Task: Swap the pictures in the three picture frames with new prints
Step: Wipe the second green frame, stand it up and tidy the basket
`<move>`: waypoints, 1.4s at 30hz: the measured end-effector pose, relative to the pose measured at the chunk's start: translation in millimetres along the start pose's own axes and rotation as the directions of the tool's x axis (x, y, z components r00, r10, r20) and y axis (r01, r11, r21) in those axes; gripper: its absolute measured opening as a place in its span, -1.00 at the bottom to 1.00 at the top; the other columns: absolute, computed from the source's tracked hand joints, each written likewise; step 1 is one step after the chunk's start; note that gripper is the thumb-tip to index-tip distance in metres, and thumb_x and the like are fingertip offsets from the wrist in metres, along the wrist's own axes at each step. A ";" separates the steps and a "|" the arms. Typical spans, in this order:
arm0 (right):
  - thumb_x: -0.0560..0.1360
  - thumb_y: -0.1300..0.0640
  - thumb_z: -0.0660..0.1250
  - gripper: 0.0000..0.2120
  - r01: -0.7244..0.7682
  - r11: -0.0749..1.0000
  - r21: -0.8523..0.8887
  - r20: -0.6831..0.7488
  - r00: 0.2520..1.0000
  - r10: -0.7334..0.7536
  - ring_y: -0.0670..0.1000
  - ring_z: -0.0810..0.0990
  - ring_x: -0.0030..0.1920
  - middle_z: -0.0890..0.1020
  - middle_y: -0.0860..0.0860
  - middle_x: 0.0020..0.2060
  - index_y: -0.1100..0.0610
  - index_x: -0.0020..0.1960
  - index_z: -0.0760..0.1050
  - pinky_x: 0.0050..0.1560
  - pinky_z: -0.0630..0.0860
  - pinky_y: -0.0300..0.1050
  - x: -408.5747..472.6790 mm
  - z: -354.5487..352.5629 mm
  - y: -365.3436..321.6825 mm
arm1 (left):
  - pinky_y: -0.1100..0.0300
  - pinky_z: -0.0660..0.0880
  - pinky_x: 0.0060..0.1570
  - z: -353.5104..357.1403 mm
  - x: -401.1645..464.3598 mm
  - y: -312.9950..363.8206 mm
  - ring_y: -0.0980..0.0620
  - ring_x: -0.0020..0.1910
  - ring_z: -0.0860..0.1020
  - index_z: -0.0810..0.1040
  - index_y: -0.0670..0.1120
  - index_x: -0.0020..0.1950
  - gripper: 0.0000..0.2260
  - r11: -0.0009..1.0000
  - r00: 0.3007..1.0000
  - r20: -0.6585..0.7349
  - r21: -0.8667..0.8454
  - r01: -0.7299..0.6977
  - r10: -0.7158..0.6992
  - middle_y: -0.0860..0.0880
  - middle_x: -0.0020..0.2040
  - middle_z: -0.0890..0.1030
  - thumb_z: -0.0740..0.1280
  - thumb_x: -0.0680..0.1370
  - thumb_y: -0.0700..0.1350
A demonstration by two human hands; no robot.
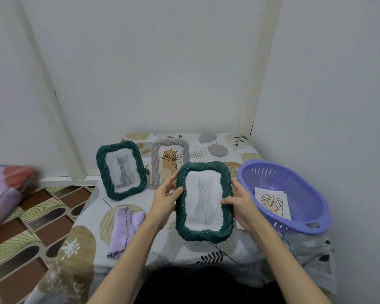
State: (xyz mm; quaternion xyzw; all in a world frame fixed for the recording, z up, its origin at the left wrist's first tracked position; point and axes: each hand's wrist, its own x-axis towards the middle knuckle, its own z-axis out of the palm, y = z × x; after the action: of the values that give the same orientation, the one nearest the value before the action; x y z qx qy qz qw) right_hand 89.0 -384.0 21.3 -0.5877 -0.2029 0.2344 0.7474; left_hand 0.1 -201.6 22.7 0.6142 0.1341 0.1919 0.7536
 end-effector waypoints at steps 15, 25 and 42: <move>0.43 0.54 0.22 -0.17 0.145 0.946 -0.289 0.006 0.989 -0.150 -0.29 0.41 0.25 0.24 -0.20 0.41 -0.10 0.49 0.05 0.19 0.45 -0.26 108.9 -51.3 -48.7 | 0.39 0.54 -0.14 46.8 132.9 7.8 0.17 -0.02 0.50 0.29 0.11 0.39 -0.49 0.962 0.980 0.152 0.222 -0.160 0.128 0.01 0.10 0.47 0.19 0.56 -0.35; 0.39 0.57 0.23 -0.17 0.087 0.885 -0.457 -0.068 0.989 -0.132 -0.52 0.43 0.00 0.25 -0.13 0.36 0.02 0.50 0.06 0.03 0.46 -0.42 152.1 -72.5 -38.1 | -0.01 0.54 0.11 57.1 191.6 -25.5 -0.11 0.12 0.54 0.29 0.28 0.31 -0.37 0.926 0.981 0.156 0.340 -0.165 0.118 -0.16 0.26 0.45 0.22 0.51 -0.42; 0.35 0.55 0.29 -0.37 -0.204 0.866 -0.457 -0.107 0.979 0.174 0.14 0.55 -0.11 0.58 0.20 -0.04 0.05 0.29 0.34 -0.19 0.50 0.00 175.6 -89.2 -40.8 | 0.19 0.47 0.09 59.2 192.1 -41.9 -0.15 0.25 0.44 0.24 0.35 0.23 -0.34 0.873 0.966 0.177 0.419 -0.248 0.190 -0.08 0.35 0.37 0.16 0.52 -0.44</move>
State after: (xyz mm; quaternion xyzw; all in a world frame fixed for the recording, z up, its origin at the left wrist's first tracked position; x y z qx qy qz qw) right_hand 287.1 -358.7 45.7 -0.7738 -0.1712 0.2326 0.5637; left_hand 202.3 -173.3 0.6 0.7902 0.0538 0.2004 0.5767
